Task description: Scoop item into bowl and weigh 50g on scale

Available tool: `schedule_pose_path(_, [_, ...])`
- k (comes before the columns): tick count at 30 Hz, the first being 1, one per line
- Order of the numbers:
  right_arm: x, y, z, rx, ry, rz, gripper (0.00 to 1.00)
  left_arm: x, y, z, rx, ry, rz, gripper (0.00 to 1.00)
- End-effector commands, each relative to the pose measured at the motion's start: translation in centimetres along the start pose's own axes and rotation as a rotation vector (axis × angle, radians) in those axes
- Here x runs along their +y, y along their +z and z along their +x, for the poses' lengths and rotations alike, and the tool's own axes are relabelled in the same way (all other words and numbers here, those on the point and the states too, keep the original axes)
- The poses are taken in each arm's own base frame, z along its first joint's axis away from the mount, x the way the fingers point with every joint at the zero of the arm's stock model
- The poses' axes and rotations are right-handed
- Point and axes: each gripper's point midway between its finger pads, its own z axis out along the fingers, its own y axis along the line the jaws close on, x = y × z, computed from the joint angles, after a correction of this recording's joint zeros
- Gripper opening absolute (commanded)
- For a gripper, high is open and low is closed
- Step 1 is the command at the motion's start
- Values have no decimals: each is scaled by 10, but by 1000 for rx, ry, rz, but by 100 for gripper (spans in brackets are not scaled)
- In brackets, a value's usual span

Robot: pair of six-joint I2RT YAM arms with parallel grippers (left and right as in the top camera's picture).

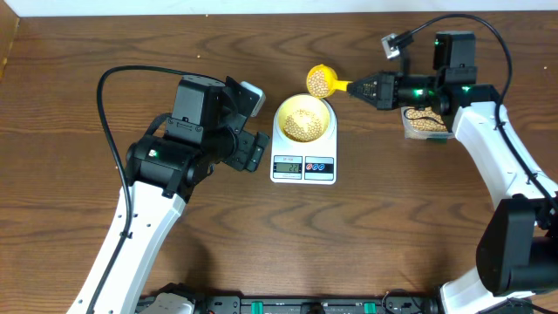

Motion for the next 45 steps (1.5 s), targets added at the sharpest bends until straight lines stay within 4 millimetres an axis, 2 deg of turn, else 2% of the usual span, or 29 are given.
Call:
schedule_pose_path(1, [1, 9, 5, 20, -177, 7, 1, -1, 1, 1, 5, 9, 11, 83])
schedule_pose_path(5, [-18, 12, 4, 21, -240, 131, 1, -1, 1, 1, 5, 9, 11, 83])
schedule_pose_path(10, [-13, 22, 16, 82, -463, 123, 1, -1, 1, 1, 5, 9, 11, 83])
schedule_pose_path(18, [-12, 30, 37, 173, -590, 131, 1, -1, 1, 1, 5, 9, 11, 83])
schedule_pose_path(29, [-7, 37, 44, 215, -887, 96, 1, -1, 1, 1, 5, 9, 11, 83])
schedule_pose_path(34, [-20, 35, 42, 242, -942, 161, 1, -1, 1, 1, 5, 9, 11, 83])
schedule_pose_path(45, [-24, 37, 42, 254, -1009, 159, 1, -1, 1, 1, 5, 9, 11, 83])
